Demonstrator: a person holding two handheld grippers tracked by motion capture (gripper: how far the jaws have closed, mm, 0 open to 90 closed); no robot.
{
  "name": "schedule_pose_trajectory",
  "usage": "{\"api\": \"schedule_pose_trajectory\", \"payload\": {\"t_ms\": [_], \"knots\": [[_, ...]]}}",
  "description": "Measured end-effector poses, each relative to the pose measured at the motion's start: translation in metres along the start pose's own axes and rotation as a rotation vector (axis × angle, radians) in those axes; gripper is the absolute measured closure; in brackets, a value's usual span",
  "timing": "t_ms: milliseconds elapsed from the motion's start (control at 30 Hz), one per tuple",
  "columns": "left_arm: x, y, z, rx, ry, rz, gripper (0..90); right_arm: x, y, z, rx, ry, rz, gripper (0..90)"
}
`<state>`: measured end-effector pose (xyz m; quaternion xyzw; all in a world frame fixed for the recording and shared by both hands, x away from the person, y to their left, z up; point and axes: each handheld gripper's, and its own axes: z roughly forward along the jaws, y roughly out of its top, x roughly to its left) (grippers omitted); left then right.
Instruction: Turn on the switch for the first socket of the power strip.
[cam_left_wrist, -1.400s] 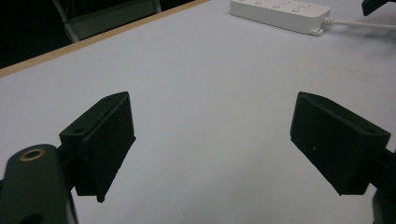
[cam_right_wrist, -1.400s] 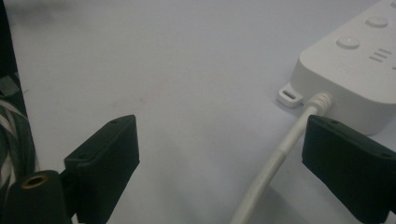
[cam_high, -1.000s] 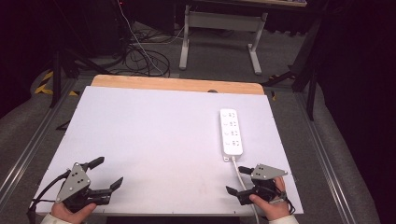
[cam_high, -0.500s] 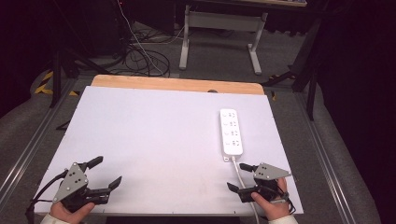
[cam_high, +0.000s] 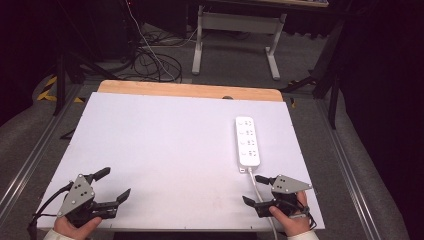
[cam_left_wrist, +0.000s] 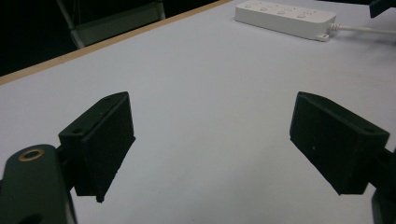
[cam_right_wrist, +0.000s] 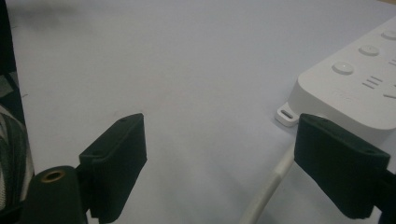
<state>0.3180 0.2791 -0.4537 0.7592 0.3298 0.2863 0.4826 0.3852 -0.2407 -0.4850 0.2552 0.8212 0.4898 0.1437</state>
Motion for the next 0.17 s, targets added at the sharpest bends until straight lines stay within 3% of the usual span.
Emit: {"api": "schedule_pose_trajectory", "payload": {"t_ms": [167], "knots": [[0.0001,-0.0002,0.0001,-0.001,0.002,0.001,14.7,0.0002,0.0003,-0.0014,-0.003,-0.013,-0.005,17.5]]}}
